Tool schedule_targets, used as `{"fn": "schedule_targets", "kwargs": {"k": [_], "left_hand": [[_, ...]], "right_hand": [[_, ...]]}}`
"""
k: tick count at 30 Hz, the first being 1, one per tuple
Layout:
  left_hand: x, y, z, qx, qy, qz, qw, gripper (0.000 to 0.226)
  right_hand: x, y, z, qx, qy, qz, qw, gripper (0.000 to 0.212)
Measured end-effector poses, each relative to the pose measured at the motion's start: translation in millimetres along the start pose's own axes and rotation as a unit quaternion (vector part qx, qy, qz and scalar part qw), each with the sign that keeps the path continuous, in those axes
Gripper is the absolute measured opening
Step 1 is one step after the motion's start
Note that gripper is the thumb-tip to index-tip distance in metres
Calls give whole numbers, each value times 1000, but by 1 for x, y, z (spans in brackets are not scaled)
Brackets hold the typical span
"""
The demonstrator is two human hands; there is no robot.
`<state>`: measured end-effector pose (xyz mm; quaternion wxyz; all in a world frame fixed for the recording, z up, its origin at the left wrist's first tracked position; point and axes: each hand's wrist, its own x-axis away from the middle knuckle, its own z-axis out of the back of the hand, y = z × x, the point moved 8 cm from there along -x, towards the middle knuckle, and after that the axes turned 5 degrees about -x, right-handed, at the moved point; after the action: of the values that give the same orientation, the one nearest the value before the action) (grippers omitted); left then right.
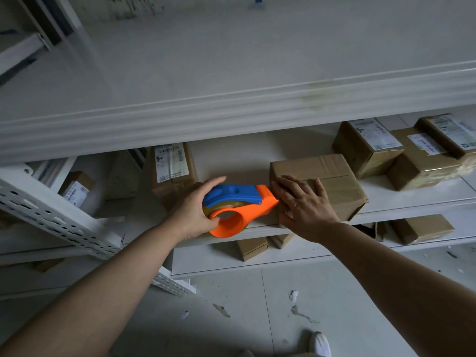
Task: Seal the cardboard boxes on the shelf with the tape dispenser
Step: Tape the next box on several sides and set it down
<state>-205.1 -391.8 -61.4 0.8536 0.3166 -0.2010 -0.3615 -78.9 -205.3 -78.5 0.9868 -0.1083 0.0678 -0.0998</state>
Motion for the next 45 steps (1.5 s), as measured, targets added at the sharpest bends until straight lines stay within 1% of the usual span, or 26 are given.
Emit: {"fn": "schedule_targets", "kwargs": {"k": [3,5,7,9,12,14,16,17,19,21,24,25,27,28,31,33,37,40,41,42,44,45], "left_hand": [[-8,16,-20,6,-59,-15,998,101],[-11,16,-28,2,-69,-14,998,101],[-11,7,-18,3,-42,-11,999,98],[-7,-9,0,-9,-13,-2,1000,96],[3,-25,23,-51,14,16,998,94],[5,-21,24,-58,19,4,998,96],[3,-7,16,-24,8,-16,1000,99],[2,0,12,-24,8,-26,999,99],[-1,10,8,-92,25,-51,994,97],[-4,12,8,-170,53,-65,982,91],[-7,26,5,-225,66,-69,970,78],[-8,33,5,-265,69,-61,960,77],[-13,49,1,-366,52,-41,928,78],[-16,57,-4,-396,39,-39,916,80],[-23,75,-24,-432,6,-44,901,83],[-29,84,-30,-453,5,-36,891,81],[-35,99,-44,-496,-3,-17,868,62],[-30,81,-36,-575,-11,27,818,39],[-25,70,-26,-578,-11,53,814,37],[-19,61,-12,-548,-4,86,832,38],[-3,43,13,-414,34,146,898,49],[0,40,20,-354,55,148,922,57]], "right_hand": [[4,16,4,-1,-15,-8,1000,77],[5,26,4,-1,-26,-17,1000,81],[7,32,2,14,-40,-19,999,78],[8,36,0,14,-47,-18,999,71],[8,35,0,13,-51,-12,999,72],[8,33,1,14,-52,-4,999,70],[8,33,2,8,-48,0,999,66],[8,33,3,4,-45,-2,999,65],[7,32,5,-1,-44,-5,999,64],[7,31,3,5,-51,-3,999,65],[9,30,2,14,-53,2,998,62],[9,29,2,17,-52,5,998,61],[10,27,3,20,-53,10,998,59],[9,27,3,21,-55,9,998,59],[9,26,6,14,-66,7,998,59],[10,26,8,3,-62,7,998,59],[10,23,9,-7,-62,5,998,55],[15,29,9,6,-62,0,998,57],[17,32,9,6,-56,-1,998,57],[17,34,9,5,-55,0,998,58],[17,34,7,3,-69,1,998,63],[16,34,7,0,-73,-2,997,66]]}}
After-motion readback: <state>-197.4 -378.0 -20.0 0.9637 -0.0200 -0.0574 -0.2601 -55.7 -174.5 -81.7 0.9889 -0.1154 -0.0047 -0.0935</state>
